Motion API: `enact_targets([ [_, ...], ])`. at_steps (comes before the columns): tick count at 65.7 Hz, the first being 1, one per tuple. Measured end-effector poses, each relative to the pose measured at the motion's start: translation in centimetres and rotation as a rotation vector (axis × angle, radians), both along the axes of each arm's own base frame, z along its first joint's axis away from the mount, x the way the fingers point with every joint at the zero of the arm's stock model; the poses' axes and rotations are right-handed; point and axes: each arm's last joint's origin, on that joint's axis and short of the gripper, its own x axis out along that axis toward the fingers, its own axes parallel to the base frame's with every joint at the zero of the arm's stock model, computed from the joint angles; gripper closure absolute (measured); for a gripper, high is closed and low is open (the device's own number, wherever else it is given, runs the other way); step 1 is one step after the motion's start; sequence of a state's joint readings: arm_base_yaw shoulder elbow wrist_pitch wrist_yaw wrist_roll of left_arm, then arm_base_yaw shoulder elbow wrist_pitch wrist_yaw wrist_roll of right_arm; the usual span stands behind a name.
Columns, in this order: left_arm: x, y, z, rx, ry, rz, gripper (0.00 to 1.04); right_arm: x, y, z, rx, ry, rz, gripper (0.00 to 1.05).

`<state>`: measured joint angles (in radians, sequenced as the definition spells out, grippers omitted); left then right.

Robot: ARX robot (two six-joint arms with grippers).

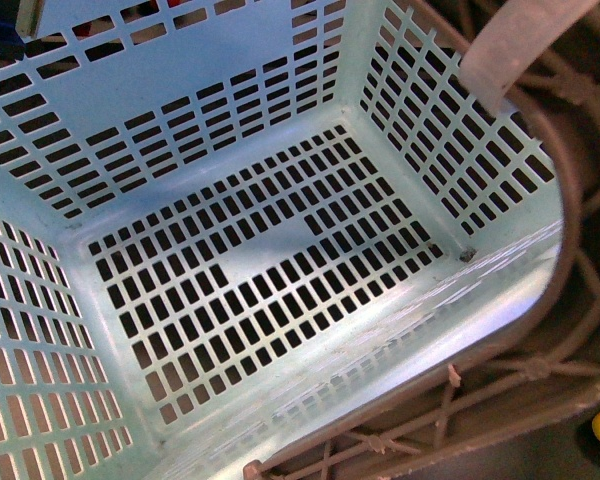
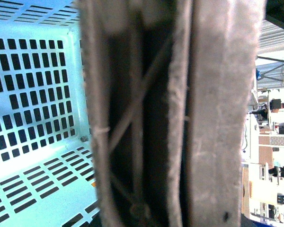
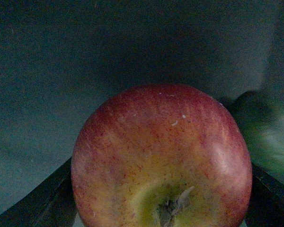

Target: Pick apple with right arm and hold basket with left

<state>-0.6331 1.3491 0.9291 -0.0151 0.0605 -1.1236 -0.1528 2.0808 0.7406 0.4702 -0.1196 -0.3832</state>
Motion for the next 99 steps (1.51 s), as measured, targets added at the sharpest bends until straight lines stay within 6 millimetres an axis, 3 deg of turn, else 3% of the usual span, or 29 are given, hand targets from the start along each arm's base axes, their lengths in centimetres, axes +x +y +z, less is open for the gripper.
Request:
enact_targets([
  [17,0.0,0.0,0.0,0.0,0.0,0.0,0.9,-1.4,-2.3,8.7,-0.009,-0.209,-0.042,0.25],
  [27,0.0,0.0,0.0,0.0,0.0,0.0,0.9,-2.7,-2.0,13.5,0.006,-0.321,-0.027,0.25],
  [43,0.0,0.0,0.0,0.0,0.0,-0.001,0.9,-4.9,1.2,19.7,0.078,-0.478,0.026,0.25],
  [53,0.0,0.0,0.0,0.0,0.0,0.0,0.9,-6.0,4.6,23.0,0.151,-0.565,0.07,0.25],
  [63,0.0,0.0,0.0,0.001,0.0,0.001,0.9,-6.5,7.6,23.9,0.207,-0.58,0.119,0.25],
  [75,0.0,0.0,0.0,0.0,0.0,0.0,0.9,-7.0,11.8,23.4,0.237,-0.558,0.209,0.25],
  [96,0.0,0.0,0.0,0.0,0.0,0.0,0.9,-8.0,16.3,19.6,0.229,-0.448,0.303,0.25],
  [99,0.0,0.0,0.0,0.0,0.0,0.0,0.9,-7.9,16.5,19.1,0.225,-0.434,0.304,0.17],
])
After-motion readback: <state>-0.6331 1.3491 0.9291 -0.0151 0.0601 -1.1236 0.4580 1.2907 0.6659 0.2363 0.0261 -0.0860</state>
